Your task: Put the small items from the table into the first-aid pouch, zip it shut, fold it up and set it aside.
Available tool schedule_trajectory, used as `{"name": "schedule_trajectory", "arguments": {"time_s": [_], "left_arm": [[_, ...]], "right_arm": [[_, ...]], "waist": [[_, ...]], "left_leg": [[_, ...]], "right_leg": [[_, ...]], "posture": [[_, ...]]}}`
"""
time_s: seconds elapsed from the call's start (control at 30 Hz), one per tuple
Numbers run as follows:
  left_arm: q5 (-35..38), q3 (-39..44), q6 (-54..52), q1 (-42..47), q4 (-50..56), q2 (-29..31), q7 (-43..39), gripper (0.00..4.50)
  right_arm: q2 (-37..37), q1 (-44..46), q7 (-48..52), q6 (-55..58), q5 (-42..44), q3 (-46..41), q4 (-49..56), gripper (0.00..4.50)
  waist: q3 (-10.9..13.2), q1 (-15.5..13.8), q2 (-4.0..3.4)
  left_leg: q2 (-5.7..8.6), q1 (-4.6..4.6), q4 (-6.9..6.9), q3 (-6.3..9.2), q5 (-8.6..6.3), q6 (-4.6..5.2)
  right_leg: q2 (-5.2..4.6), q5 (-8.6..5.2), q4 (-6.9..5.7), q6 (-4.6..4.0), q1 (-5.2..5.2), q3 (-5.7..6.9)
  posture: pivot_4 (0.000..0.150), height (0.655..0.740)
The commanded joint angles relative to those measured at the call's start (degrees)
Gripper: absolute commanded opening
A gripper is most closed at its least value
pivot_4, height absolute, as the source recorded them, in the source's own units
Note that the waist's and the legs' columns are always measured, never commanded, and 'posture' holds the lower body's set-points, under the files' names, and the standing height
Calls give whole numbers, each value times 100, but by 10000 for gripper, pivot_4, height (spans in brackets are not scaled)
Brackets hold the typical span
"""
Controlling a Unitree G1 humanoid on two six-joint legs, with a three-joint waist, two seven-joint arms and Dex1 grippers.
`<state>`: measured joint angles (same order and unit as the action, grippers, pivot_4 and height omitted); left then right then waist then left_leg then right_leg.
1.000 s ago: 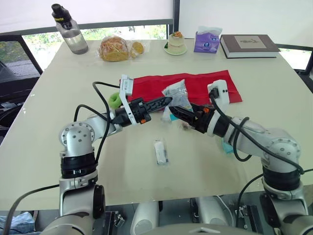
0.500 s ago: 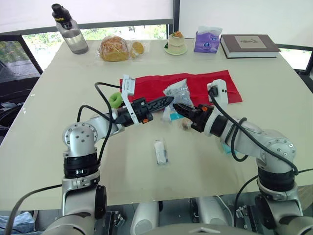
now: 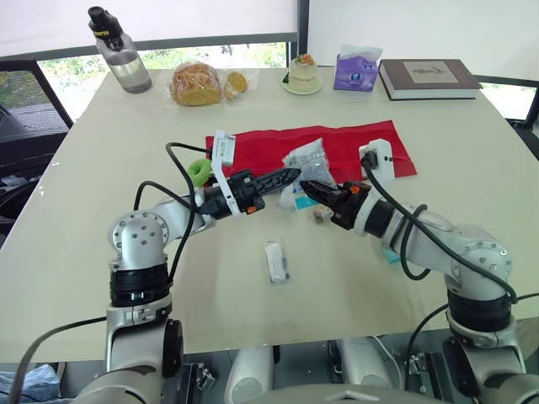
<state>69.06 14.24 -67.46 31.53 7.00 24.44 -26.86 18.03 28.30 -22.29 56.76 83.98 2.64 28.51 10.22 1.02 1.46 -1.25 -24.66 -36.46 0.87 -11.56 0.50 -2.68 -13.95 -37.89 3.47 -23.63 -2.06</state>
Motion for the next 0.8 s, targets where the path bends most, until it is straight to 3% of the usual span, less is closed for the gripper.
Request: {"name": "schedule_trajectory", "arguments": {"time_s": [0.03,0.17,0.27,0.33,0.43,0.67,0.8], "left_arm": [[171,290,117,43,59,171,-141,0],[-18,339,190,23,-11,488,-230,13918],[-211,376,293,51,-170,690,-239,29288],[-528,320,459,88,-232,825,-223,36904],[-1319,45,877,75,-341,1093,-229,44384],[-3923,-1360,2719,-65,-836,1884,-591,44384],[-4906,-1835,3589,45,-1155,1910,-649,44384]], "right_arm": [[183,5,70,-137,-22,-220,56,1499],[311,-45,189,-128,43,-242,61,1498],[407,-119,258,-130,37,-242,67,1498],[446,-173,294,-141,32,-244,70,1498],[481,-246,316,-161,42,-247,95,1498],[553,-366,390,-202,31,-249,151,1498],[565,-368,468,-208,-163,-182,158,1498]], "waist": [[0,-1,0],[0,9,-1],[0,6,-1],[0,2,-1],[0,-2,-1],[1,-6,-2],[1,-17,-2]], "left_leg": [[0,0,0,0,0,0],[0,0,0,0,0,0],[0,1,0,2,0,0],[0,-2,0,2,0,0],[0,-2,0,2,0,0],[-1,-2,1,-2,0,0],[-2,-5,4,-4,0,0]], "right_leg": [[0,0,0,0,0,0],[0,0,0,-1,0,1],[0,-1,0,-1,0,2],[0,0,2,0,0,3],[0,0,3,0,0,3],[0,-1,4,-2,-1,0],[-2,-1,8,-2,-4,-2]], "posture": [[1500,7400],[1500,7400],[1500,7400],[1500,7400],[1500,7400],[1500,7400],[1500,7400]]}}
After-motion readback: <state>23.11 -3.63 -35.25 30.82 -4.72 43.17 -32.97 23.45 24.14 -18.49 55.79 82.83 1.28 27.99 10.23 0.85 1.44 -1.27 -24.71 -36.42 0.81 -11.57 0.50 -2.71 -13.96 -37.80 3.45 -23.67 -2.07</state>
